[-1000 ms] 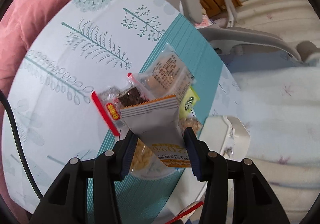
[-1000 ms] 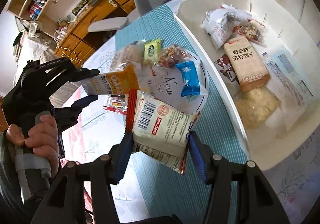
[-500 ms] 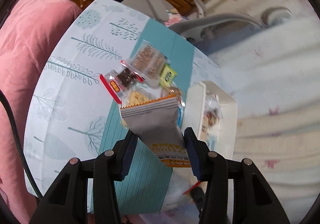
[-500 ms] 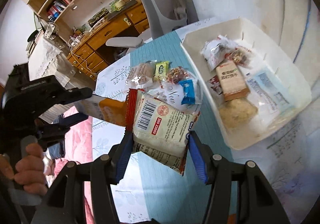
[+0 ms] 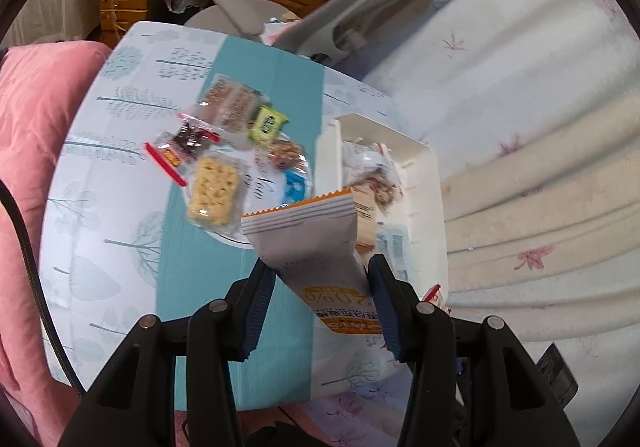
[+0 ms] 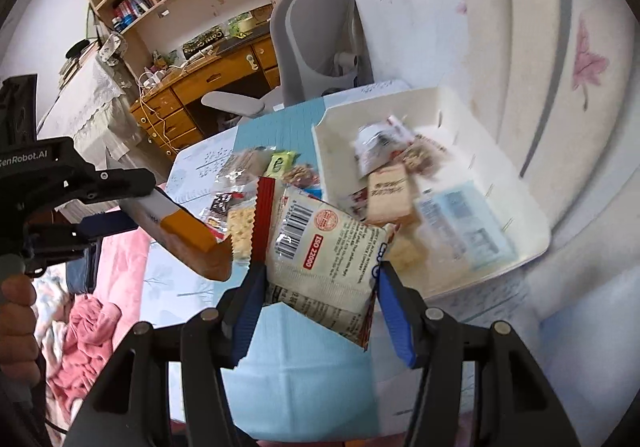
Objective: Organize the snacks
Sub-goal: 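Lift the OATS bar with left tool while right tool carries the barcode bag toward the tray, then open left tool over the tray while right tool drops the barcode bag inside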
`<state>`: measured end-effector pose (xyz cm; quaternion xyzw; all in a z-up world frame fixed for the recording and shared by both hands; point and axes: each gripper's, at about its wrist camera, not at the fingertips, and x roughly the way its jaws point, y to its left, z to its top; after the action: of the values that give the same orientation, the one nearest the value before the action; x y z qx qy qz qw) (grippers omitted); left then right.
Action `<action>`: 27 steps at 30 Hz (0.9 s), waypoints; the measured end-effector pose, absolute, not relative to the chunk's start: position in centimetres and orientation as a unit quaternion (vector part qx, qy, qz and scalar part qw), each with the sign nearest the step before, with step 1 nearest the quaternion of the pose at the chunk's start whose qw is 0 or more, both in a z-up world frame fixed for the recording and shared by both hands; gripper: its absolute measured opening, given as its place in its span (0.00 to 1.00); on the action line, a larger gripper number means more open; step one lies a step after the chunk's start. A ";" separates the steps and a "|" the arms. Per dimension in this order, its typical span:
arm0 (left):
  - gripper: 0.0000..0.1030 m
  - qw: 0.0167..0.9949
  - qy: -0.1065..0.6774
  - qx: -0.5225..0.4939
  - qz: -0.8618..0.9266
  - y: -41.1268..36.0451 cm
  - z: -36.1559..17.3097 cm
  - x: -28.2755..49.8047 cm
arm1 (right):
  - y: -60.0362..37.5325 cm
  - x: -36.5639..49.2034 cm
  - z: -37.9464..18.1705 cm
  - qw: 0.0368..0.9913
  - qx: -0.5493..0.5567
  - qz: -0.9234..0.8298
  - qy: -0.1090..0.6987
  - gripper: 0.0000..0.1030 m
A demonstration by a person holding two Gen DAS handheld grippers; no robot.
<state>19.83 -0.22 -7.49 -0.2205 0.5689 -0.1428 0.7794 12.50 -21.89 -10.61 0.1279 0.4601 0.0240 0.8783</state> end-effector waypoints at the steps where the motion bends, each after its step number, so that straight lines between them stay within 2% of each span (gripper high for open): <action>1: 0.45 0.780 0.570 -0.216 -0.143 -1.0 -7.5 19.7 | -22.8 12.5 -10.5 0.878 0.125 0.027 0.461 0.54; 27: 0.47 0.792 0.588 -0.116 -0.118 -19.1 -10.7 19.4 | -37.0 17.2 -11.2 0.865 0.038 0.105 0.489 0.56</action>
<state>19.41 -19.11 -10.67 -0.1163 0.5880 -0.1183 0.7917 17.21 -37.00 -11.17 0.0375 0.4893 0.1052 0.8650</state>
